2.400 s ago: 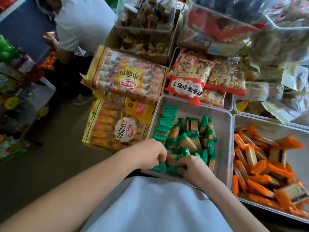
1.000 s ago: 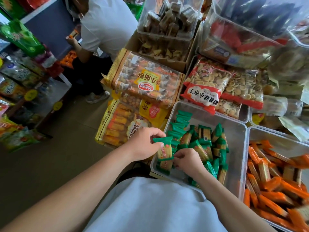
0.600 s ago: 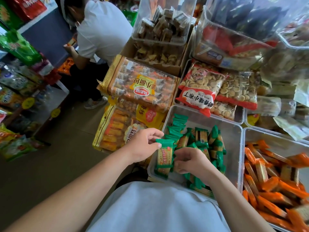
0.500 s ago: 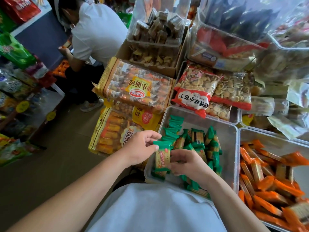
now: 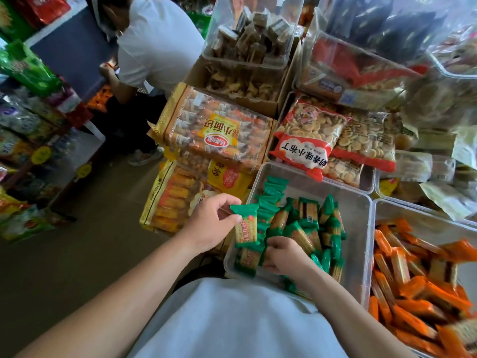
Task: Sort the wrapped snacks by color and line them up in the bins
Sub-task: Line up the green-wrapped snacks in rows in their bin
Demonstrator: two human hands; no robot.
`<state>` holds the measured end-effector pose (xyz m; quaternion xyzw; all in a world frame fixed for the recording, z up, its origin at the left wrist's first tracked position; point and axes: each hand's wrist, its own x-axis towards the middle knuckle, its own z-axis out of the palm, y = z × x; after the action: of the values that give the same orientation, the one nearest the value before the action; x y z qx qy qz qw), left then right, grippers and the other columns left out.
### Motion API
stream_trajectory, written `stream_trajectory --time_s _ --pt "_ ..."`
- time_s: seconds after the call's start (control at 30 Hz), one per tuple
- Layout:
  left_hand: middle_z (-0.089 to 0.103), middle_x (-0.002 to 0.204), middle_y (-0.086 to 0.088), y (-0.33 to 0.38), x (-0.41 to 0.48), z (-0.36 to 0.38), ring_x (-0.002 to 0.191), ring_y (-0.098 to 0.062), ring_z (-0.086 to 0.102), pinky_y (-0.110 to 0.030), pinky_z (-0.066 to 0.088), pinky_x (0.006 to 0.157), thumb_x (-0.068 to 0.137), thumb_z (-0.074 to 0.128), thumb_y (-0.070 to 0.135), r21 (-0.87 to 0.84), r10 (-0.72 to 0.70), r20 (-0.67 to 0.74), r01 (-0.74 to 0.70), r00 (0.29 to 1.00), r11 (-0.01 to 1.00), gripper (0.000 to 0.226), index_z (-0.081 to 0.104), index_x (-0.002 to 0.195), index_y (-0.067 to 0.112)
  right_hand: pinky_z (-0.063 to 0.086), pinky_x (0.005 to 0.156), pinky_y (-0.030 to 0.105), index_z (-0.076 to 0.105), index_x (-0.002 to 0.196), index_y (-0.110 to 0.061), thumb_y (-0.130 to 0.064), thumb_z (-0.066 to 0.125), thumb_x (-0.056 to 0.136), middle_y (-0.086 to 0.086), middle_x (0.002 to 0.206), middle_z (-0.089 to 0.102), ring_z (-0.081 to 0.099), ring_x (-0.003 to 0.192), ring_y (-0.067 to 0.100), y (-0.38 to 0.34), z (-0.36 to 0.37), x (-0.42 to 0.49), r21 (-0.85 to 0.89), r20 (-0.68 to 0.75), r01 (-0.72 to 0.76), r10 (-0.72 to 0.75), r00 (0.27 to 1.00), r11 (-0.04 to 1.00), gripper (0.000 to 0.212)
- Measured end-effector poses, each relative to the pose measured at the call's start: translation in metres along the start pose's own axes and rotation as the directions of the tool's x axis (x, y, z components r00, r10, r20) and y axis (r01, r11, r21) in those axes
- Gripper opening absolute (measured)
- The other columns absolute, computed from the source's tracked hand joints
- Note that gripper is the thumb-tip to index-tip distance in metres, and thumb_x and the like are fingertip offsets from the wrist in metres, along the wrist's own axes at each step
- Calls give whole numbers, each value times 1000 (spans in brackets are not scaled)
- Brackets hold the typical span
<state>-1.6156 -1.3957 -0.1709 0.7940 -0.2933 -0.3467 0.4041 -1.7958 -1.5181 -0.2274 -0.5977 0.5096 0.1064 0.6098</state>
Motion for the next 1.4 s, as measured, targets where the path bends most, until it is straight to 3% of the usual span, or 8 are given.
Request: stream_trajectory --time_s 0.3,0.47,0.73,0.97,1.03,1.2,1.3,1.4 --pt "75 110 7 -17 -19 -5 102 -8 73 -34 64 86 94 77 15 -29 -47 33 48 998 998 25 70 116 24 63 87 47 53 140 -21 -43 62 99 2 117 71 74 97 24 -1 17 14 -105 -158 73 -89 983 992 47" --pt "74 111 8 -15 -20 -5 103 -8 72 -31 64 84 94 77 16 -29 -48 19 49 999 998 26 71 119 22 66 72 47 59 127 -24 -25 66 100 5 101 75 78 82 26 -1 14 20 19 -115 43 -41 993 999 28" --pt "74 105 13 -2 -14 -1 97 -4 70 -25 61 85 95 73 16 83 18 90 -25 996 996 25 72 117 27 66 77 43 60 135 -22 -13 64 101 5 98 74 79 82 25 -11 -4 15 20 -110 104 -101 989 994 36" --pt "69 116 14 9 -8 19 104 -5 65 -23 57 90 95 74 26 255 6 182 -53 983 965 31 69 125 34 66 78 36 74 112 -17 -5 65 100 5 100 79 77 88 23 -12 -35 -11 114 -108 239 -227 968 964 20" --pt "66 121 16 16 -4 28 108 -3 60 -11 48 87 96 73 25 280 40 195 -94 980 955 32 68 128 32 65 80 37 76 103 -24 -6 68 98 2 91 80 77 86 23 -6 -47 -12 71 -185 292 -275 943 954 20" --pt "65 118 17 39 17 40 106 -4 61 -17 50 91 96 72 25 259 93 150 -130 984 957 31 69 126 29 61 83 36 78 108 -23 -11 73 94 -8 95 77 72 85 11 -16 -88 -1 -146 -331 317 -349 877 937 19" --pt "66 109 20 55 38 44 94 1 63 -7 48 77 95 76 25 204 80 106 -100 991 974 33 68 126 32 63 82 38 70 130 -27 -10 81 88 -7 112 76 74 88 12 -41 -109 3 21 -167 371 -363 917 928 46" --pt "72 104 16 72 63 56 91 -2 69 -25 60 86 92 79 19 80 77 124 -87 989 993 30 71 119 30 61 79 36 68 129 -34 -10 84 86 -6 110 78 74 89 17 -60 -116 8 5 -51 448 -448 893 894 52"
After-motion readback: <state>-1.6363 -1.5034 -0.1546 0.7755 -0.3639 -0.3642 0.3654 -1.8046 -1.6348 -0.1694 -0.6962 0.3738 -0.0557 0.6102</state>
